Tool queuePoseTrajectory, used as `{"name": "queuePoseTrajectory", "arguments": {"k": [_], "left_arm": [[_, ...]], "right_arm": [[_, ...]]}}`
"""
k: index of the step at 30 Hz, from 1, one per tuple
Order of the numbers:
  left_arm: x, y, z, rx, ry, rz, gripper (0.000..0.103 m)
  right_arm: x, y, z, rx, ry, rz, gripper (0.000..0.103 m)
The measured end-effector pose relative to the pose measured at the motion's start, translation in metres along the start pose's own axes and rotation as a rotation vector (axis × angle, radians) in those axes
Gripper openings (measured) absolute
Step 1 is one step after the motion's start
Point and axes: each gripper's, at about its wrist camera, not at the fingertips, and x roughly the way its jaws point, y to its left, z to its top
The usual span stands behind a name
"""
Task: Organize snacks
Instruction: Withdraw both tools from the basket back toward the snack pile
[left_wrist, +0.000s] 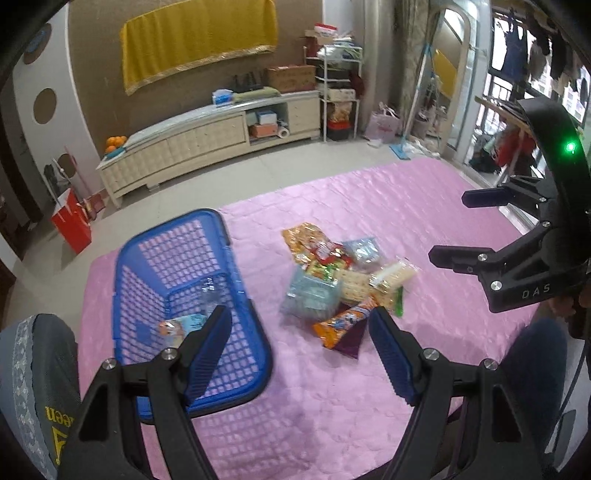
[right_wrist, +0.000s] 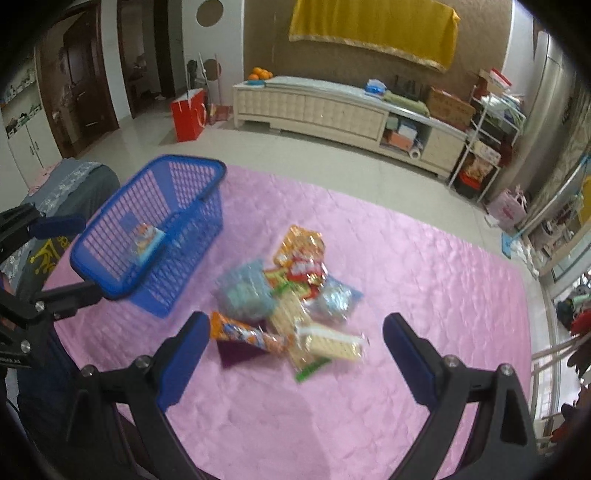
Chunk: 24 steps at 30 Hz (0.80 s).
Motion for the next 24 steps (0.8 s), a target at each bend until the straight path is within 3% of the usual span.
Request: {"name": "queuePoseTrajectory", "arguments": {"k": [12, 16, 24], "left_arm": [[0.062, -0.055, -0.015, 0.106, 0.085, -0.053, 0.075], [0.087, -0.066, -0.020, 0.090, 0.132, -0.075, 0.075], [0.131, -0.083, -0.026, 0.161, 0.190, -0.052, 0.075]], "right_arm": [[0.031, -0.032, -0.051, -0.006, 0.040, 0.016, 0.097], [0.044, -0.037, -0.066, -0.023, 0.035, 0.015, 0.097], [0.068, -0.045, -0.082, -0.037, 0.040, 0.012, 0.097]]}}
